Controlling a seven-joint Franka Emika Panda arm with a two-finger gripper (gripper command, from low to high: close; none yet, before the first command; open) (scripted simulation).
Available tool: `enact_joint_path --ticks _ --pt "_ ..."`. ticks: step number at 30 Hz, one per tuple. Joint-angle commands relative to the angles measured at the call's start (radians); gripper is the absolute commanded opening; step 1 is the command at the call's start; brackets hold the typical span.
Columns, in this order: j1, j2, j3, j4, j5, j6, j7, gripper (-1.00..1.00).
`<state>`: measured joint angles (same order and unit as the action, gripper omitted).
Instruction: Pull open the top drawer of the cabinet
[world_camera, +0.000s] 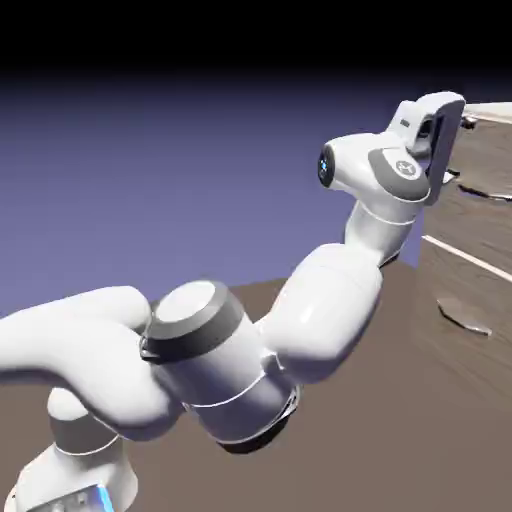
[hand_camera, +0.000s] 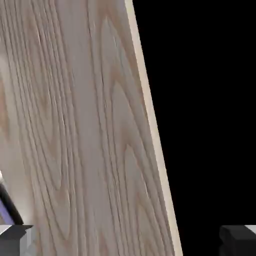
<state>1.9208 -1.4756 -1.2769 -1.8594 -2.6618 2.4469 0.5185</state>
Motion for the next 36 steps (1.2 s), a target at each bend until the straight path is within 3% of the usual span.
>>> enact_joint_path --ticks 1,6,13,14,30,36 --pt "0.031 -0.015 -0.021 0.016 -0.044 -0.010 -0.004 0.00" --pt "0.140 -0.066 -0.093 0.070 -0.195 -0.043 -0.016 0.00" --pt "0.286 -0.061 -0.106 0.310 -0.192 0.051 -0.051 0.00" --pt "0.286 -0.061 -0.106 0.310 -0.192 0.051 -0.051 -1.00" --pt "-0.053 -0.077 -0.067 -0.233 -0.181 -0.154 0.016 -1.00" --pt "-0.084 -0.231 -0.023 -0.345 -0.195 -0.228 -0.110 -1.00"
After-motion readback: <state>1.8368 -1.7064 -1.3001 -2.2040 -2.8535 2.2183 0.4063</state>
